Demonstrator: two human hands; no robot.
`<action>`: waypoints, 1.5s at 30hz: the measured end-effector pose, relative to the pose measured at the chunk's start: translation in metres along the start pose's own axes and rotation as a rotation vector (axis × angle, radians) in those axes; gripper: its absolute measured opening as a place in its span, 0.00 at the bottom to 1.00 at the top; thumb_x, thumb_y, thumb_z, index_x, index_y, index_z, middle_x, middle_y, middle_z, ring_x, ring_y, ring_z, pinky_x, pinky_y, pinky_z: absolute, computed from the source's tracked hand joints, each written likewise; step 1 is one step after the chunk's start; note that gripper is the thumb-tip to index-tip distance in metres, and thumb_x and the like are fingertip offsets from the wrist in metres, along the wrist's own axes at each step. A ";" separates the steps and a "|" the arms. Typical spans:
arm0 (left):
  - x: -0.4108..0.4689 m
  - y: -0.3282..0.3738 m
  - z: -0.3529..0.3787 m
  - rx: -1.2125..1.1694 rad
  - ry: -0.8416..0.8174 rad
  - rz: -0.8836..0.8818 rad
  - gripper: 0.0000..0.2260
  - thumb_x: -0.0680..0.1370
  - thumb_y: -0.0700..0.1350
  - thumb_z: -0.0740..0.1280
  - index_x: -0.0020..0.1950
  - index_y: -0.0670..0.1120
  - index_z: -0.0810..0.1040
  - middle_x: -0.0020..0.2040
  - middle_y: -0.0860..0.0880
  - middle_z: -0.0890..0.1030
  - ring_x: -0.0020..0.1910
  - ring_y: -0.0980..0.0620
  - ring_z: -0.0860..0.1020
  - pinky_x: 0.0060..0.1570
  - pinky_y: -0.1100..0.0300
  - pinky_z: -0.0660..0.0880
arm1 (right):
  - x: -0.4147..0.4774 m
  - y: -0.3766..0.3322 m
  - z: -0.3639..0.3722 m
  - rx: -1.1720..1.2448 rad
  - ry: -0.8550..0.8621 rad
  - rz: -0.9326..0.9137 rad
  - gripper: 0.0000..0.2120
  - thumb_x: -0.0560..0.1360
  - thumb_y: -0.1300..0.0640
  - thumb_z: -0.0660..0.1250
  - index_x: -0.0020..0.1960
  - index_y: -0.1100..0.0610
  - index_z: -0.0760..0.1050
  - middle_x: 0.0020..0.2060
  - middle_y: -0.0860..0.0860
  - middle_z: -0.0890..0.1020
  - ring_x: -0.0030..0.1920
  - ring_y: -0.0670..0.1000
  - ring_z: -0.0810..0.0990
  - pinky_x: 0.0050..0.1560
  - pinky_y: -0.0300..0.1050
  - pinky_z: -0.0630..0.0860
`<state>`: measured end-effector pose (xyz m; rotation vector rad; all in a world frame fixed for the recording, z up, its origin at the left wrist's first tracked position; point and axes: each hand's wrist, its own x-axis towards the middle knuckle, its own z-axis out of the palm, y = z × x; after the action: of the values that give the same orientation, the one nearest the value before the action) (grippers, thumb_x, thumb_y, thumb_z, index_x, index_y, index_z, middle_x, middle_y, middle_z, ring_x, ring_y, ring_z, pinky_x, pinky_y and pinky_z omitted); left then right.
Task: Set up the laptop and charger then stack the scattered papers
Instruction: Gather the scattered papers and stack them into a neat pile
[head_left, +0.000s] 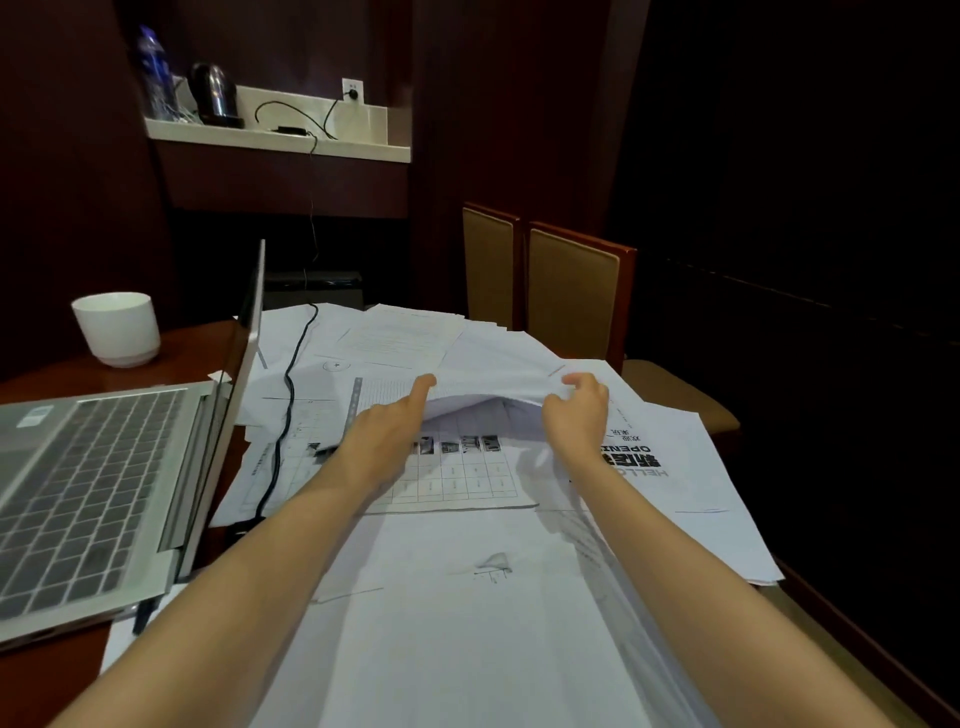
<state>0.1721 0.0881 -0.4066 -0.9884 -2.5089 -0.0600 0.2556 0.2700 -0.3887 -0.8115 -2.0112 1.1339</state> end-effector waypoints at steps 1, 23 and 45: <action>-0.001 -0.003 0.000 -0.037 -0.008 -0.027 0.30 0.77 0.32 0.59 0.75 0.46 0.51 0.37 0.51 0.71 0.31 0.50 0.72 0.29 0.59 0.67 | 0.000 0.001 0.001 0.040 -0.020 0.119 0.18 0.74 0.67 0.59 0.64 0.61 0.67 0.60 0.56 0.70 0.57 0.57 0.73 0.48 0.42 0.68; -0.041 -0.014 -0.043 -0.423 -0.064 -0.184 0.14 0.79 0.35 0.54 0.64 0.42 0.65 0.39 0.44 0.71 0.39 0.44 0.72 0.37 0.53 0.69 | -0.037 -0.016 -0.004 -0.144 -0.348 0.263 0.14 0.73 0.60 0.69 0.33 0.58 0.67 0.32 0.53 0.73 0.40 0.54 0.73 0.38 0.43 0.68; -0.075 0.010 -0.059 -0.571 -0.339 0.072 0.14 0.80 0.39 0.60 0.61 0.49 0.79 0.60 0.54 0.79 0.61 0.56 0.75 0.68 0.59 0.58 | -0.073 0.002 -0.088 0.573 -0.339 0.688 0.09 0.80 0.53 0.60 0.55 0.58 0.67 0.42 0.56 0.75 0.47 0.57 0.75 0.50 0.53 0.78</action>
<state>0.2494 0.0361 -0.3857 -1.4055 -2.8257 -0.6699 0.3676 0.2545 -0.3746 -1.0752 -1.5159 2.2338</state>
